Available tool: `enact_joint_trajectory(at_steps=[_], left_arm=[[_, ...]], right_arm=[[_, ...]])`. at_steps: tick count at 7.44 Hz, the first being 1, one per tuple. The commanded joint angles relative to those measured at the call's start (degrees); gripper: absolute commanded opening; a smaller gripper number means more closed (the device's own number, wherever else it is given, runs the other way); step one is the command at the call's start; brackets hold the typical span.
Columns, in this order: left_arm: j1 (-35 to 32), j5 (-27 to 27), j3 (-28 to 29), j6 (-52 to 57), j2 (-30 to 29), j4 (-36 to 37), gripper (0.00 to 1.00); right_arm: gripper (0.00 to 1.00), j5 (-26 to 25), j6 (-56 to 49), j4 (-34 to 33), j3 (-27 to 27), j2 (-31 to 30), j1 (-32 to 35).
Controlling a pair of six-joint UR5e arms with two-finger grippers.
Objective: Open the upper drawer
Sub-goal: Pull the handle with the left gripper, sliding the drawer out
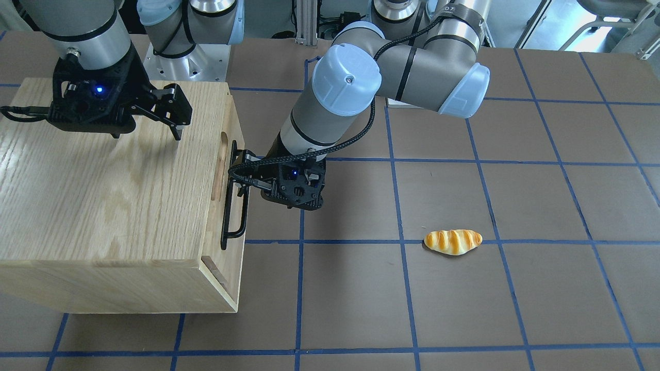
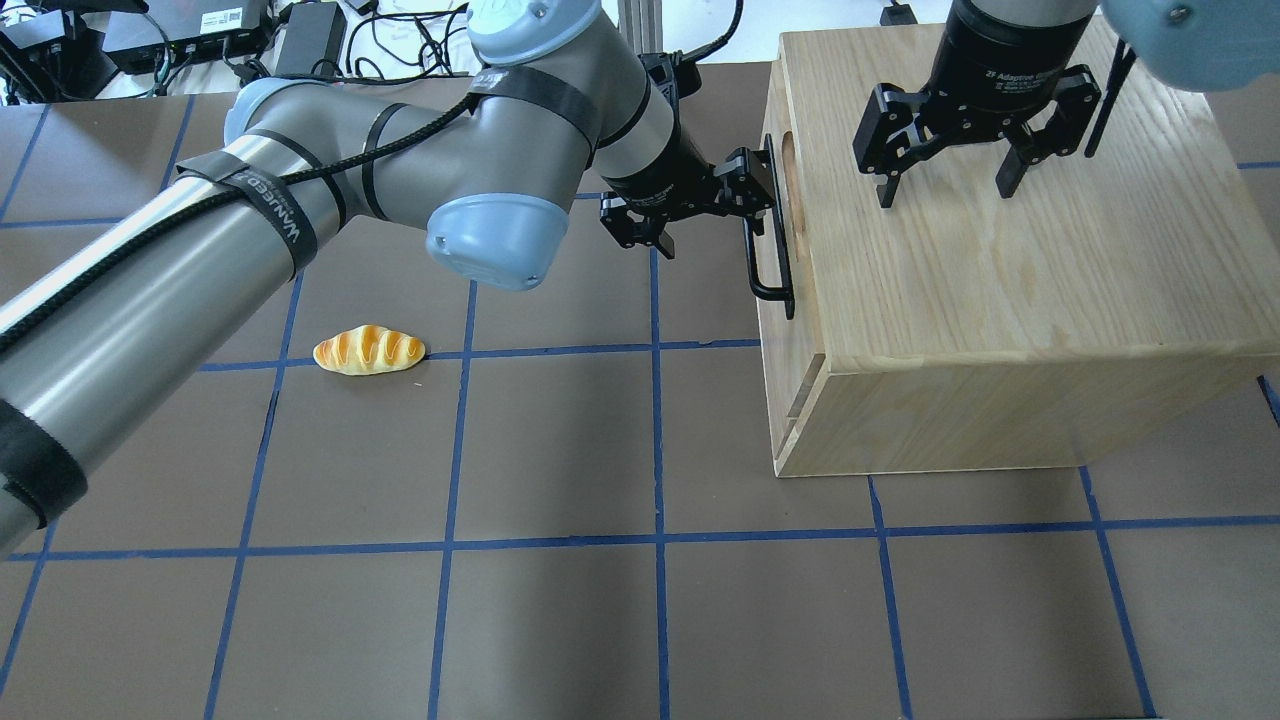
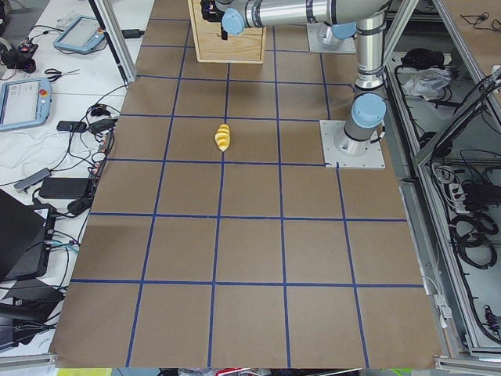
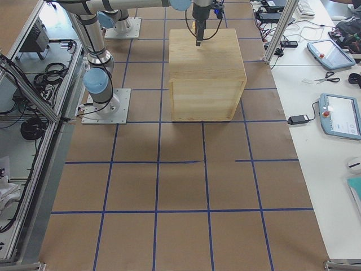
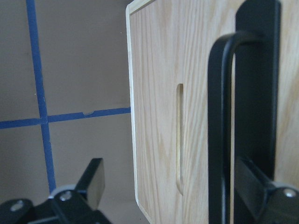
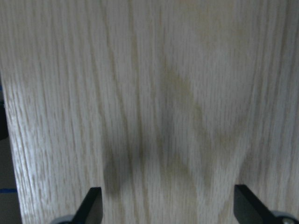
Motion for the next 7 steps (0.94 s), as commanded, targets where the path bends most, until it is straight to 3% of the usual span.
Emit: enact_joint_trajectory(at_steps=[1,7], left_arm=[[0.25,2.98,-0.11,0.82,0.70,-0.91,1.00],[6.21,3.07,-0.11,4.05,2.01,-3.79,1.00]], right_arm=[[1.00,0.00,0.00,0.00,0.00,0.00,-0.04],[1.00,0.00,-0.09,0.00,0.00,0.00,-0.04]])
